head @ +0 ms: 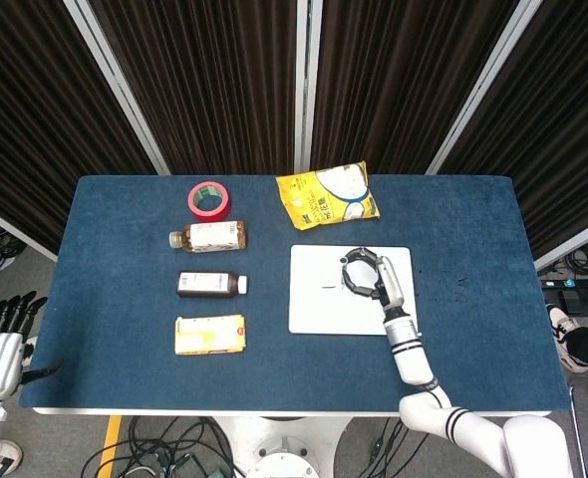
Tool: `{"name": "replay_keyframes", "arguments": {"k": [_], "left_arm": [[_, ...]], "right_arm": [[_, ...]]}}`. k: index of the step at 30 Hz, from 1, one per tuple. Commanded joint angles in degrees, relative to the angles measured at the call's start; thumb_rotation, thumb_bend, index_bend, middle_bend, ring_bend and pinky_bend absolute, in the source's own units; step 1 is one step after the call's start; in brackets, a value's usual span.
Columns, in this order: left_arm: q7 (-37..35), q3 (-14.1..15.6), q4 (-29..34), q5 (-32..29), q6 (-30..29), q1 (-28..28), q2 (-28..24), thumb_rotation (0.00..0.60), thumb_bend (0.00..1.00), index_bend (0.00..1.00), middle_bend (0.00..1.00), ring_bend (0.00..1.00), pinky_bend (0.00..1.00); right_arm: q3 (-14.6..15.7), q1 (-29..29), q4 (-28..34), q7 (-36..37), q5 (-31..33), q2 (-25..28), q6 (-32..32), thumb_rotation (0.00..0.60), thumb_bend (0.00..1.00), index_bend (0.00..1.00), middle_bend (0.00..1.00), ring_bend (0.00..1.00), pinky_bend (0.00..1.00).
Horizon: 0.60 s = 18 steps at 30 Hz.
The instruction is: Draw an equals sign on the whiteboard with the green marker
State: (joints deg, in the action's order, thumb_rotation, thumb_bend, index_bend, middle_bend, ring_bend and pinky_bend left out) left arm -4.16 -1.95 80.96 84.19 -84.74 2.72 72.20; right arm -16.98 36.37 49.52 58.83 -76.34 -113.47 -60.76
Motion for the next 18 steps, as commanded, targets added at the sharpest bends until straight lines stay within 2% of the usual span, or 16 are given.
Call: {"name": "replay_keyframes", "arguments": {"k": [1, 8, 18], "left_arm": [[-0.12, 0.07, -0.06, -0.05, 0.11, -0.02, -0.01, 0.600, 0.06, 0.11, 0.04, 0.00, 0.00], [-0.82, 0.06, -0.75, -0.31, 0.34, -0.06, 0.23, 0.600, 0.06, 0.11, 0.04, 0.00, 0.00], [-1.07, 0.17, -1.07, -0.59, 0.48, -0.27, 0.41, 0.600, 0.06, 0.11, 0.04, 0.00, 0.00]], "right_arm": [[-0.55, 1.19, -1.69, -0.88, 0.57, -2.34, 1.03, 0.600, 0.69, 0.64, 0.57, 0.37, 0.16], [-1.16, 2.66, -4.56, -0.56, 0.44, -5.29, 1.44, 0.600, 0.69, 0.64, 0.57, 0.37, 0.16], [-1.04, 3.44, -7.33, -0.79, 0.26, -6.77, 2.56, 0.600, 0.69, 0.64, 0.57, 0.37, 0.16]]}}
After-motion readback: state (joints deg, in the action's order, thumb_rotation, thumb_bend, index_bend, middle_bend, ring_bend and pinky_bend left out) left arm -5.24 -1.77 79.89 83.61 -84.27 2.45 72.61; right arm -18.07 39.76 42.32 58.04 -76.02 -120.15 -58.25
